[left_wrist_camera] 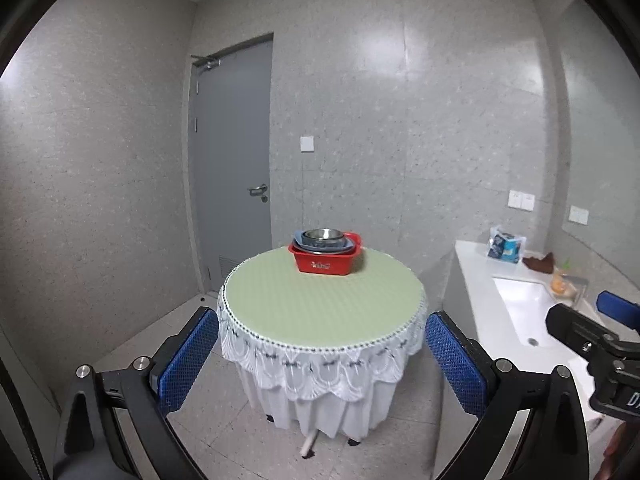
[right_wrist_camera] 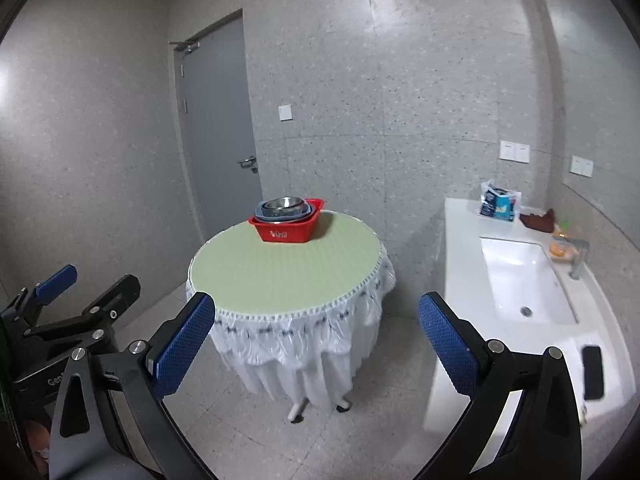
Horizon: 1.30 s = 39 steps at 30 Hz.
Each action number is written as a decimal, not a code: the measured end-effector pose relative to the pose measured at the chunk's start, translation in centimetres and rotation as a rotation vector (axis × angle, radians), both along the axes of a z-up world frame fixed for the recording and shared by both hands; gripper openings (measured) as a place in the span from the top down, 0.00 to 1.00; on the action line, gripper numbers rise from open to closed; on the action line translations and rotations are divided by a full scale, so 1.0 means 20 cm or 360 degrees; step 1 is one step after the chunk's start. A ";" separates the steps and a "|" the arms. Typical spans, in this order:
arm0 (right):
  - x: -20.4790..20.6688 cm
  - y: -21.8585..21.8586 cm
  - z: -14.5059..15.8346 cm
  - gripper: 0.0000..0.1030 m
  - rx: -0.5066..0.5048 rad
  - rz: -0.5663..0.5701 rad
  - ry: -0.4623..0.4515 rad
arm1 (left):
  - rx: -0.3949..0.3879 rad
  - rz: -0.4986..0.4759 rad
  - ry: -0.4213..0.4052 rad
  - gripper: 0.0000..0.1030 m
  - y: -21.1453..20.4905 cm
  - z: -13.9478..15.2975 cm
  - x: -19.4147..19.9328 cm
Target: Organize plates and bowls
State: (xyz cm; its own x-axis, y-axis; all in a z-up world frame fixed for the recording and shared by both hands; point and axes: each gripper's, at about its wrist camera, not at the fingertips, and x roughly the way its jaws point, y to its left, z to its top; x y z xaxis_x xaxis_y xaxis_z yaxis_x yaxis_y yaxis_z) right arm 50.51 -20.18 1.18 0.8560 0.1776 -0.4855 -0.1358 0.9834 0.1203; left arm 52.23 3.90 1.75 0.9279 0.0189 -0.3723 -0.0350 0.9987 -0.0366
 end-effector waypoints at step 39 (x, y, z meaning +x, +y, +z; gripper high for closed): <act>-1.47 0.60 0.22 0.00 -0.0066 -0.0206 -0.0175 | 0.0003 -0.0143 -0.0106 0.01 0.75 0.28 -1.79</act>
